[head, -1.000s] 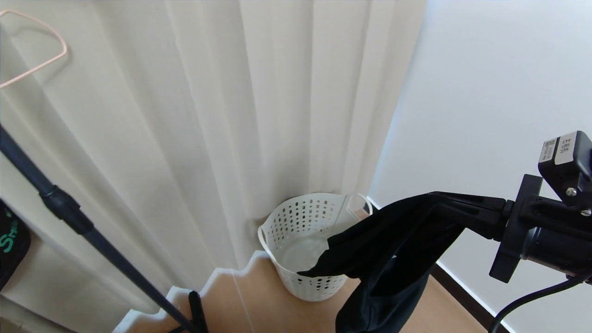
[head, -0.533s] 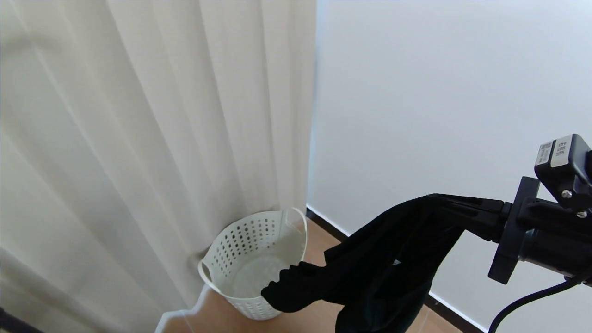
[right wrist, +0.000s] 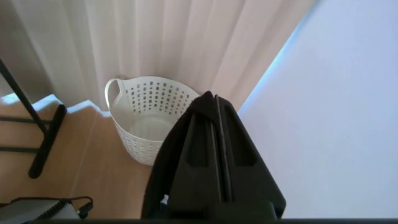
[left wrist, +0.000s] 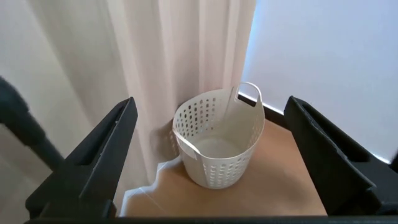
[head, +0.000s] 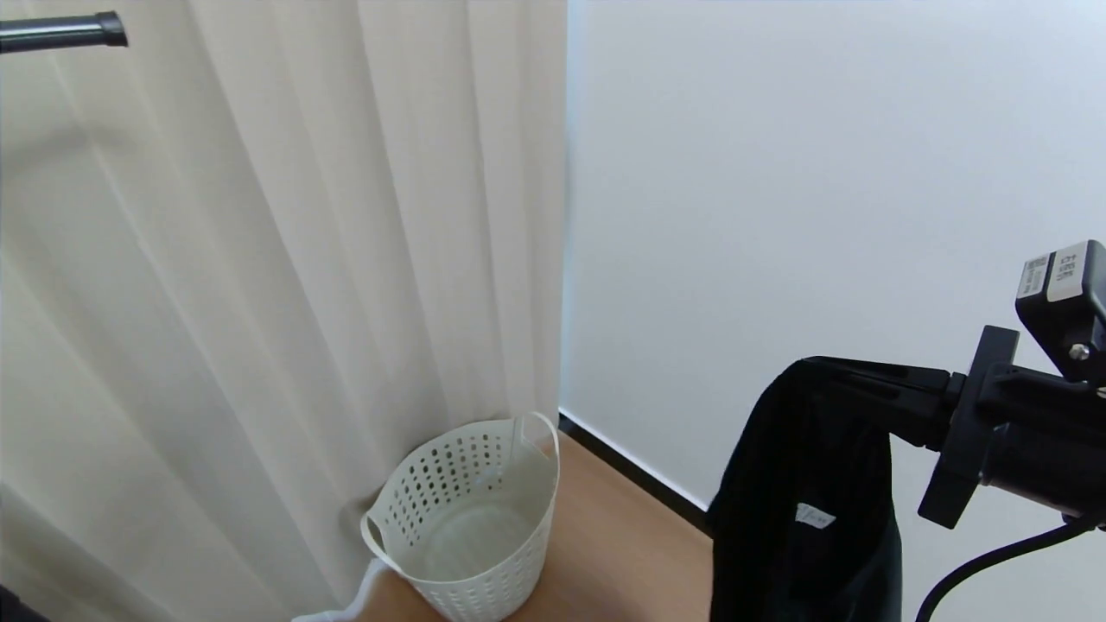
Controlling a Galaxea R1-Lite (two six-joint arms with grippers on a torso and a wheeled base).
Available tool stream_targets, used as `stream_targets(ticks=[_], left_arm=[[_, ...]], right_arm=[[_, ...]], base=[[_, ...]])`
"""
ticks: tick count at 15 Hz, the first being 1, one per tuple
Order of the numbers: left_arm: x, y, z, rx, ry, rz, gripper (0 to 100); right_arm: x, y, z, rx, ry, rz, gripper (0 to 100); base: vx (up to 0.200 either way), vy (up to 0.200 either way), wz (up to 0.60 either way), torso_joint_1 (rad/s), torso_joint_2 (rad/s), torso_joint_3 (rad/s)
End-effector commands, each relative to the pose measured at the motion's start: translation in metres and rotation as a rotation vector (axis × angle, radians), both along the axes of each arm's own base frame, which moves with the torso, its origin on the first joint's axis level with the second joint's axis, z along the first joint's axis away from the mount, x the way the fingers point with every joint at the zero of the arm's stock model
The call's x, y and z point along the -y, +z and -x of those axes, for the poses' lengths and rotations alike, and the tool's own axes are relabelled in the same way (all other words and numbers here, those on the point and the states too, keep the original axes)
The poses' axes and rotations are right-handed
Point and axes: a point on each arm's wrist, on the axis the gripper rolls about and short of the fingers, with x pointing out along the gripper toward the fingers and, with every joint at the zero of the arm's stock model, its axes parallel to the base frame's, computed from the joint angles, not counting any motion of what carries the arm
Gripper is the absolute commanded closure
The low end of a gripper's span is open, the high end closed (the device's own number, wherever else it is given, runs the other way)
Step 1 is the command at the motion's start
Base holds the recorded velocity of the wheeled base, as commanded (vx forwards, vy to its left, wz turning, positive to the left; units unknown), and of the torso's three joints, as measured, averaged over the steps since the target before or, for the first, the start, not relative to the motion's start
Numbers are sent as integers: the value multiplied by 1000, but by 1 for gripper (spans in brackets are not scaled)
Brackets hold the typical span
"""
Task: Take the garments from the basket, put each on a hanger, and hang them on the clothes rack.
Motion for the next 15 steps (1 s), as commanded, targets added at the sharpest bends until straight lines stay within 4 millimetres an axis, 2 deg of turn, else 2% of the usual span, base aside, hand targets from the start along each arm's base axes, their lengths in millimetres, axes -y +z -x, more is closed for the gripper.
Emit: stream_targets(ticks=[1, 4, 9, 11, 15], left_arm=[[0, 0, 0, -1, 1, 0, 0], [0, 0, 0, -1, 3, -1, 0], [0, 0, 0, -1, 2, -6, 0], [0, 0, 0, -1, 2, -7, 0], [0, 0, 0, -1, 2, -4, 0]], right_arm=[[0, 0, 0, 0, 1, -2, 100], [0, -1, 0, -5, 1, 1, 100], [-1, -1, -1, -5, 0, 3, 100], [-1, -1, -1, -6, 0, 4, 100], [0, -2, -1, -9, -1, 6, 100]], base=[[0, 0, 600, -7, 2, 193], [0, 0, 600, 6, 4, 196], [0, 0, 0, 0, 0, 176], [0, 0, -600, 22, -22, 34], [0, 0, -600, 134, -361, -225]])
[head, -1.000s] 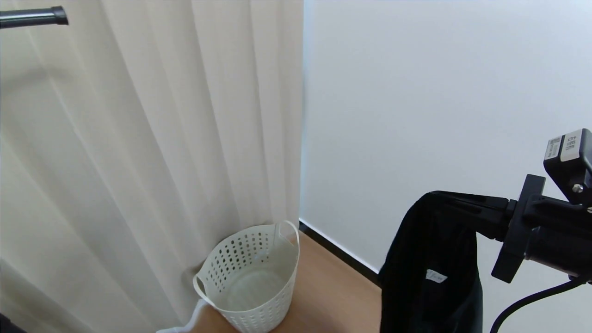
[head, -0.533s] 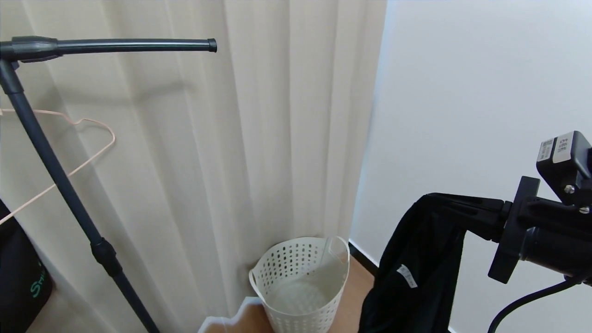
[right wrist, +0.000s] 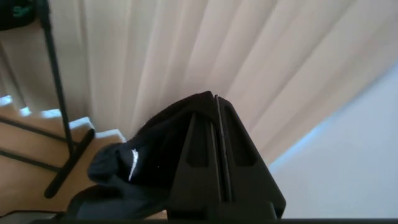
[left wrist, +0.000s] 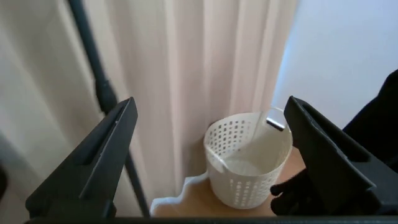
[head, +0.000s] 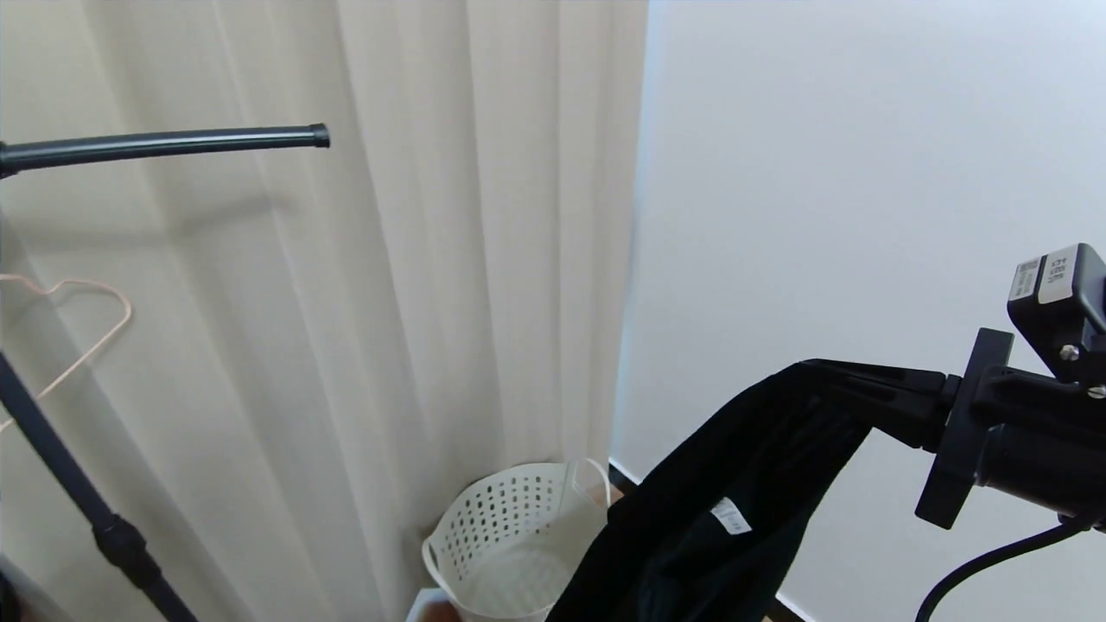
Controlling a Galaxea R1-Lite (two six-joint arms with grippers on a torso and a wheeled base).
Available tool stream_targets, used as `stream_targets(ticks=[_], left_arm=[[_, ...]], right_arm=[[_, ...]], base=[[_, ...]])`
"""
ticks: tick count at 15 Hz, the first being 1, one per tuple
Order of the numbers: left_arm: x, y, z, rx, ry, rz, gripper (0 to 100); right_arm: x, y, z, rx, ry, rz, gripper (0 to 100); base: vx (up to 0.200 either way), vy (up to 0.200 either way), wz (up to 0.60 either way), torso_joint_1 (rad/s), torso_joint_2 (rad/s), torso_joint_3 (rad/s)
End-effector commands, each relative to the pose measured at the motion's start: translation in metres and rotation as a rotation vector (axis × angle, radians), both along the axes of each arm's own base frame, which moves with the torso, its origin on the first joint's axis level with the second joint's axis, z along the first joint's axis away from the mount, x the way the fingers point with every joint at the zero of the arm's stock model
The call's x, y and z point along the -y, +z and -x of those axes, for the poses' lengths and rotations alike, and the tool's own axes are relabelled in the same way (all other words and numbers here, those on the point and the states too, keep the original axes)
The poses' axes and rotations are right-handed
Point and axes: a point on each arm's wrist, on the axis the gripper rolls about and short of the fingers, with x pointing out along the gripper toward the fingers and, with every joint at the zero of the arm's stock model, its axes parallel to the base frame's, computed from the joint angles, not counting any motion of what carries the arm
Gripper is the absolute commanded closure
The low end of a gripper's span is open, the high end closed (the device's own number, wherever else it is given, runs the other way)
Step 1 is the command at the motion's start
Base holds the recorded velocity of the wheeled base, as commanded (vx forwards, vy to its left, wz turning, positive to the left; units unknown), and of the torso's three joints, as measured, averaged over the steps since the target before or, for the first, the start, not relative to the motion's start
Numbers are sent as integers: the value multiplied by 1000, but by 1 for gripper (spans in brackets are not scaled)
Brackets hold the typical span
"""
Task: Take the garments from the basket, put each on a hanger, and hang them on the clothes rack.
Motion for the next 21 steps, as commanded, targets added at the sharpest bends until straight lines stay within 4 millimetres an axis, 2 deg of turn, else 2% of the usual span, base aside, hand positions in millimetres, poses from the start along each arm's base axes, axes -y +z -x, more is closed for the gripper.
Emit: stream_targets(ticks=[1, 4, 7, 15, 21], left_arm=[[0, 0, 0, -3, 0, -1, 0], [0, 0, 0, -4, 0, -3, 0], [0, 0, 0, -3, 0, 2, 0], [-1, -1, -1, -3, 32, -2, 0], [-1, -1, -1, -3, 30, -7, 0]], right_arm=[[0, -1, 0, -3, 1, 2, 100], [0, -2, 0, -8, 1, 5, 100], [0, -3, 0, -8, -2, 7, 100], [6, 2, 11, 21, 0, -10, 100], [7, 5, 13, 37, -3, -17, 100]], base=[[0, 0, -600, 168, -486, -310], [0, 0, -600, 193, -509, -318], [0, 0, 0, 198, -479, -292], [0, 0, 0, 27, -54, -166], [0, 0, 600, 4, 2, -17]])
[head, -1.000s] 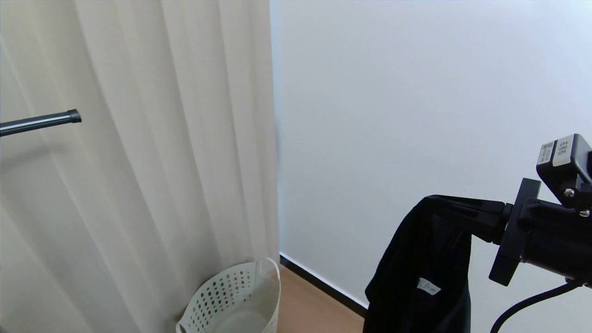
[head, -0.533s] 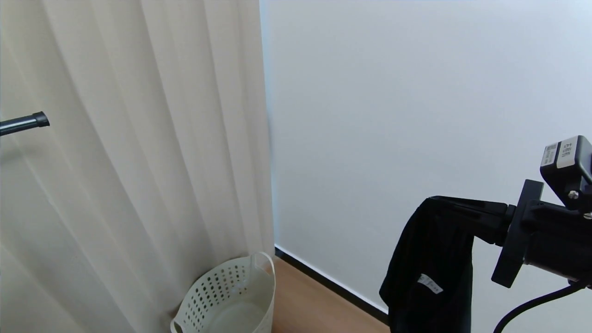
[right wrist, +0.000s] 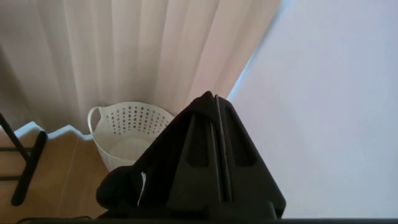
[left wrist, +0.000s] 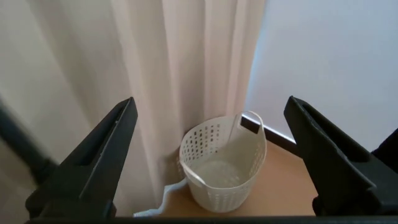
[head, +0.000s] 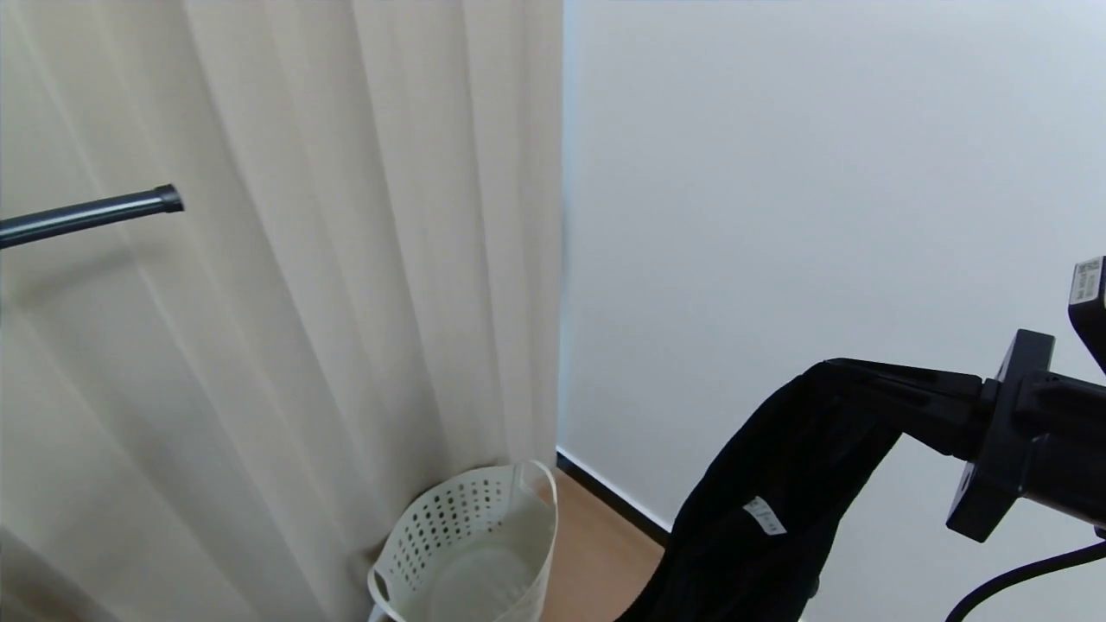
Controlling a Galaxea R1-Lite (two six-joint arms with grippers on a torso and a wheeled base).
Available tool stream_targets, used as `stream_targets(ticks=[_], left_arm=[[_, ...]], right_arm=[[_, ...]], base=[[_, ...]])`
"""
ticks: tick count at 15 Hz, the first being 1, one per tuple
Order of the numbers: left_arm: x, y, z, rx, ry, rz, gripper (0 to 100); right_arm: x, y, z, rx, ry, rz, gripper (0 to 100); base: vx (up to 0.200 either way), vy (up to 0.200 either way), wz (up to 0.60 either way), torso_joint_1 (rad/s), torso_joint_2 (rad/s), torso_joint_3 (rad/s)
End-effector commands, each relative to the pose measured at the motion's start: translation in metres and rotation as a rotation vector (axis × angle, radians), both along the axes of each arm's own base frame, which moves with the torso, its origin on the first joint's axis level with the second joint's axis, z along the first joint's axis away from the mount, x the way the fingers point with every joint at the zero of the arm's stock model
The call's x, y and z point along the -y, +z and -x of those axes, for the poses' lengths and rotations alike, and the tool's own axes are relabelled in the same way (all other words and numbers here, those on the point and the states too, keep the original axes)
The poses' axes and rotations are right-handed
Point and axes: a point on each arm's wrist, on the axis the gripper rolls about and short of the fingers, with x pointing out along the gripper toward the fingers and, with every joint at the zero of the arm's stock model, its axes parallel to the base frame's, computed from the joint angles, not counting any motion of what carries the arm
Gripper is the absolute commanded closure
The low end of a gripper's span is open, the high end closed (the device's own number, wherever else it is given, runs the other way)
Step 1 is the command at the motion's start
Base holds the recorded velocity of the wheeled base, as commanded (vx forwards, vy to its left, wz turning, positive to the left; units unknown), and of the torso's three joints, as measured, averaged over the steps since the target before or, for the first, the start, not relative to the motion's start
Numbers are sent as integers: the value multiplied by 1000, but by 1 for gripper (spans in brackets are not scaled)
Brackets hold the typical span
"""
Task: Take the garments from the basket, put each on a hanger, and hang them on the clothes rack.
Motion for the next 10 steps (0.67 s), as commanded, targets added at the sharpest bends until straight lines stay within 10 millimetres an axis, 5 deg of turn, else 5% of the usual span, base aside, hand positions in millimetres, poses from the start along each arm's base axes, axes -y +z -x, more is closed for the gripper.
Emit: stream_targets(ticks=[1, 10], left_arm=[[0, 0, 0, -1, 0, 1, 0], [0, 0, 0, -1, 0, 1, 0]], right_arm=[[1, 1, 1, 4, -1, -2, 100], [0, -1, 0, -3, 1, 2, 100]], base=[[0, 0, 600, 76, -163, -119], [0, 0, 600, 213, -497, -283]])
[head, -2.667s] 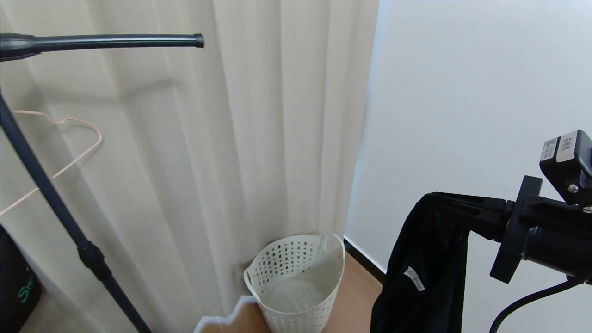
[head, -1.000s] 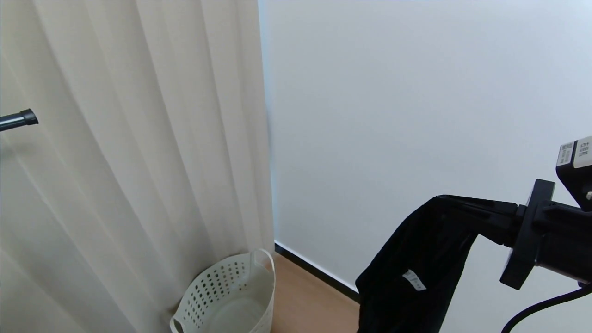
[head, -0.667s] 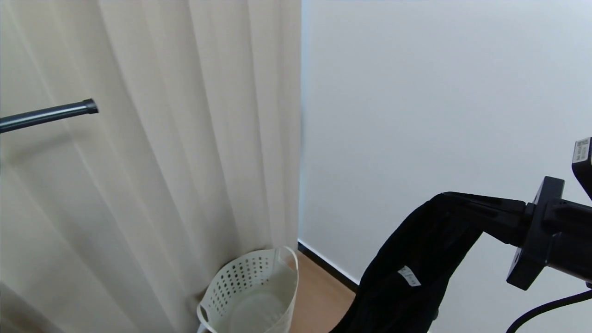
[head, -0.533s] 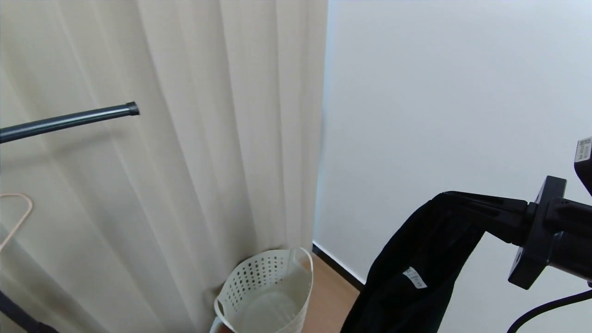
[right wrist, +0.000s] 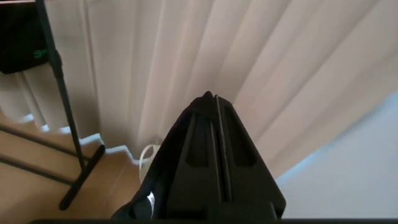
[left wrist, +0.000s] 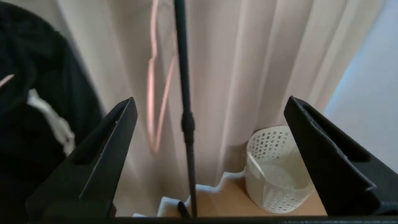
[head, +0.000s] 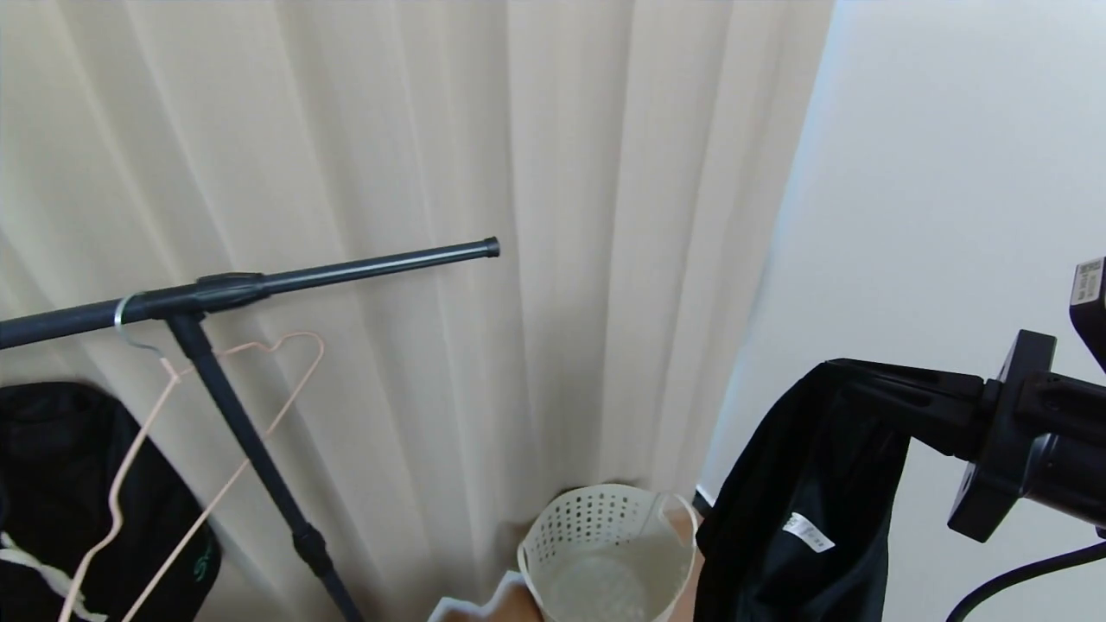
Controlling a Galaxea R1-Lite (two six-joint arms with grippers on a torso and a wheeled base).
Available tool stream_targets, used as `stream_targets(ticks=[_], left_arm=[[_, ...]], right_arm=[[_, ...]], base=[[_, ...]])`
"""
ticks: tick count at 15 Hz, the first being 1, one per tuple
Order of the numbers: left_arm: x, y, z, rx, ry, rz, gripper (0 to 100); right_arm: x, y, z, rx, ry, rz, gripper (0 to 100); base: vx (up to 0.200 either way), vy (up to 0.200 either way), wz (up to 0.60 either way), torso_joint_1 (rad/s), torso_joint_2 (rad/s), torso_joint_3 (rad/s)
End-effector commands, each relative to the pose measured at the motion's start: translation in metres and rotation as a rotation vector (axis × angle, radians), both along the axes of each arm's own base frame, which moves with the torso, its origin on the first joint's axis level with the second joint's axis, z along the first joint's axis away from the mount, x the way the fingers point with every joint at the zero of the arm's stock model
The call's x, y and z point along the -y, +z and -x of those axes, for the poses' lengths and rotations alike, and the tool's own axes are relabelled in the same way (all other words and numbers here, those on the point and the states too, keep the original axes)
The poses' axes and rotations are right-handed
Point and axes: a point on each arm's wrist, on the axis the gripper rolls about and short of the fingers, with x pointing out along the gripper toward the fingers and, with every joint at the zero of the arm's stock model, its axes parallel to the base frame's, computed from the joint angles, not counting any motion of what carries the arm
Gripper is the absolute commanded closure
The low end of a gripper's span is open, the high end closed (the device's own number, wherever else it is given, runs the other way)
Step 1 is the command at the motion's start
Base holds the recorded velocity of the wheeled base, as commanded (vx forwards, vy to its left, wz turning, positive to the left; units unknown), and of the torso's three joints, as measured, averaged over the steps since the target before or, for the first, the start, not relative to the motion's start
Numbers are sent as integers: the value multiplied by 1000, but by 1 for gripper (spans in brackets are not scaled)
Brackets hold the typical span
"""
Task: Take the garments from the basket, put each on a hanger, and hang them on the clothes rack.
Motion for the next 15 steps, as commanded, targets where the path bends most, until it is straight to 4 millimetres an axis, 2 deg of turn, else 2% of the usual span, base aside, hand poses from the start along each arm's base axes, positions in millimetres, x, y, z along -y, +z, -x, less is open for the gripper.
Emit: stream_targets(ticks=[1, 6, 9, 15], left_arm=[[0, 0, 0, -1, 0, 0, 0], [0, 0, 0, -1, -2, 0, 0], [0, 0, 0, -1, -2, 0, 0], [0, 0, 0, -1, -2, 2, 0]], right_arm=[[-1, -1, -1, -3, 2, 2, 100], [0, 0, 0, -1, 2, 1, 100], [0, 0, 0, 1, 2, -1, 100], [0, 0, 0, 1, 2, -1, 100]], base=[[0, 0, 600, 178, -393, -227], [0, 0, 600, 163, -364, -201], [0, 0, 0, 129, -284, -147], [0, 0, 0, 5, -10, -6]])
